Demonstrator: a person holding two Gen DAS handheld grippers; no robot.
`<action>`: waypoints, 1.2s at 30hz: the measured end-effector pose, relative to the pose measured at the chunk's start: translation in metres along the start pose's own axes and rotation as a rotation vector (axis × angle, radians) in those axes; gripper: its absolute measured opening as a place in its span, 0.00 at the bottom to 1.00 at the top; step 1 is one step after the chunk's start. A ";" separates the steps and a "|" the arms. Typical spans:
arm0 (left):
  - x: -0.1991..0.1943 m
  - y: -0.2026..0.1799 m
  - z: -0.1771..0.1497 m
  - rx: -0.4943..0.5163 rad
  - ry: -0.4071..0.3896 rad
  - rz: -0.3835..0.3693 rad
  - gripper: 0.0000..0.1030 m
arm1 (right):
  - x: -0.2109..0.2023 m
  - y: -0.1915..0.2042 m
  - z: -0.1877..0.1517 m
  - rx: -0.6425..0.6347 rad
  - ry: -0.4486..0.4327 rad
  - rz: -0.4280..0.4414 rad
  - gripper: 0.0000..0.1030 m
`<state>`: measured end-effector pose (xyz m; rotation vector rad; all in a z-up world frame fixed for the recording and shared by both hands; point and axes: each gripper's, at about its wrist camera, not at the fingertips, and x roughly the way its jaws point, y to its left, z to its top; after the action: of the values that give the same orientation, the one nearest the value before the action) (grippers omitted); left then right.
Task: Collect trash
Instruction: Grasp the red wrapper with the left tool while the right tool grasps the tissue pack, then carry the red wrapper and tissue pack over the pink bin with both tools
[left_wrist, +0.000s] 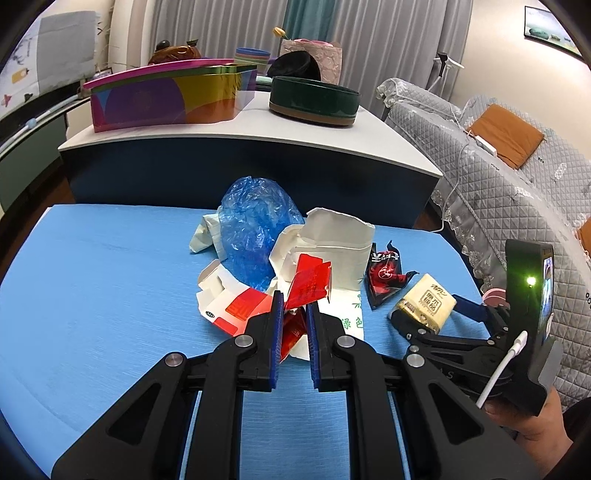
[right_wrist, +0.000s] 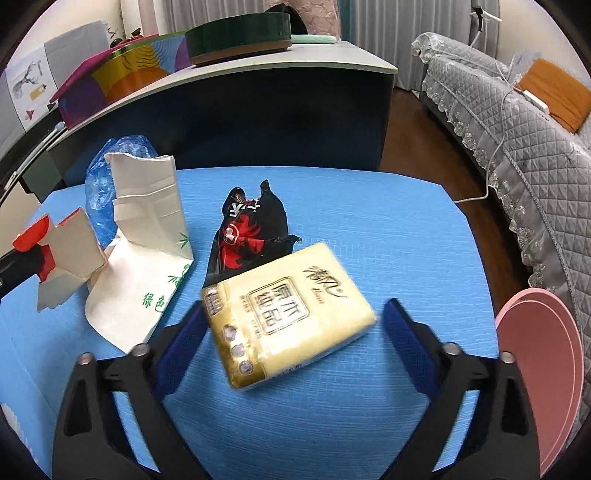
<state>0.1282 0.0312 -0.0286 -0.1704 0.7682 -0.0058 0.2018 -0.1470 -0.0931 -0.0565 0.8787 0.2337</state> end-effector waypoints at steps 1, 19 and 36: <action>0.000 0.000 0.000 0.001 -0.002 0.000 0.12 | -0.002 -0.001 0.000 0.001 -0.007 0.001 0.80; -0.018 -0.003 0.001 0.031 -0.047 0.003 0.12 | -0.063 0.006 -0.006 -0.027 -0.123 0.003 0.77; -0.054 -0.007 -0.002 0.029 -0.096 -0.029 0.12 | -0.174 -0.004 -0.004 -0.043 -0.190 -0.003 0.77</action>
<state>0.0884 0.0279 0.0085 -0.1530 0.6699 -0.0361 0.0927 -0.1831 0.0377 -0.0747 0.6843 0.2508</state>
